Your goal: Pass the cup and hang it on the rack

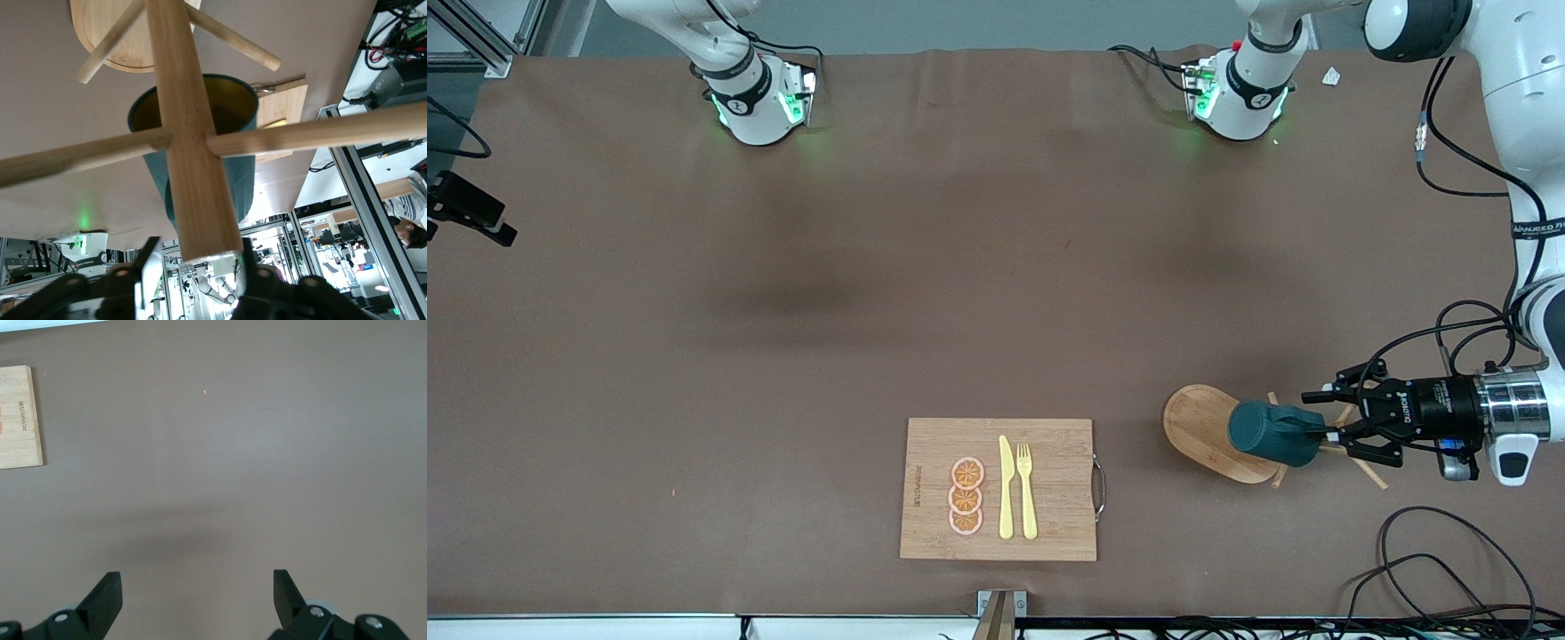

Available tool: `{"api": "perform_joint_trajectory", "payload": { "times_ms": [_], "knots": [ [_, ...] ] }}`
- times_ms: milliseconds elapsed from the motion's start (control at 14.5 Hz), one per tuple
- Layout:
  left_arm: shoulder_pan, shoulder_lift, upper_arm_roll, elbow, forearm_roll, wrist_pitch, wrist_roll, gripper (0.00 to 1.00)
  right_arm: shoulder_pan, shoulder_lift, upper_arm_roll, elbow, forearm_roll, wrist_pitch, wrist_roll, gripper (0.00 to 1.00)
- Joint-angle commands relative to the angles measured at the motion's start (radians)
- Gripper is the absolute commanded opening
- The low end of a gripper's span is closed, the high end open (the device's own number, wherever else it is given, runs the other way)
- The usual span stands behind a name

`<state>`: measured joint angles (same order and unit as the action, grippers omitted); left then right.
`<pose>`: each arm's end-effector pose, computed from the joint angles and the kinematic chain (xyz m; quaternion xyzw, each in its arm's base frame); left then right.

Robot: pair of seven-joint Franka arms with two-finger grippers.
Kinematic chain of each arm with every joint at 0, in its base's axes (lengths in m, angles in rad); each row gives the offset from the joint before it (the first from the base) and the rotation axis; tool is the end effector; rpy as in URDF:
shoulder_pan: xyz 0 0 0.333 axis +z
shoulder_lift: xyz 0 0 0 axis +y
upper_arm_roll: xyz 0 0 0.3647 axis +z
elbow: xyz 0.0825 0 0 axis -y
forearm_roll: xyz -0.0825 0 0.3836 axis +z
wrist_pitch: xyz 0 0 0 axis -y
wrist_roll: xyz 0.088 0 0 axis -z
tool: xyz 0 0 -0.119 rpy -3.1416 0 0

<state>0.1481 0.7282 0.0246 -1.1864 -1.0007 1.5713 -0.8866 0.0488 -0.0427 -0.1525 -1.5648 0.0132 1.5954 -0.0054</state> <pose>0.7609 0.0251 0.4070 0.7089 0.5085 -0.3036 0.3832 0.5397 -0.0569 0.6895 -0.9981 0.0491 -0.0369 0.0078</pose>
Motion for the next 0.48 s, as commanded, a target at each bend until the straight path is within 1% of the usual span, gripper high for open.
{"api": "perform_joint_trajectory", "payload": {
  "times_ms": [0, 207, 276, 414],
  "knots": [
    [0.004, -0.013, -0.008, 0.007, -0.007, -0.014, 0.017, 1.0, 0.009, -0.003, -0.002, 0.005, -0.013, -0.008, -0.002, 1.0],
    [-0.004, -0.068, -0.006, 0.008, 0.014, -0.054, 0.015, 1.0, 0.008, -0.003, -0.002, 0.005, -0.015, -0.008, -0.002, 1.0],
    [-0.008, -0.096, -0.009, 0.008, 0.06, -0.063, 0.017, 1.0, 0.008, -0.003, -0.002, 0.005, -0.015, -0.008, -0.002, 1.0],
    [-0.059, -0.172, -0.029, 0.008, 0.218, -0.071, 0.017, 1.0, 0.008, -0.003, -0.002, 0.005, -0.015, -0.008, -0.002, 1.0]
  ]
}}
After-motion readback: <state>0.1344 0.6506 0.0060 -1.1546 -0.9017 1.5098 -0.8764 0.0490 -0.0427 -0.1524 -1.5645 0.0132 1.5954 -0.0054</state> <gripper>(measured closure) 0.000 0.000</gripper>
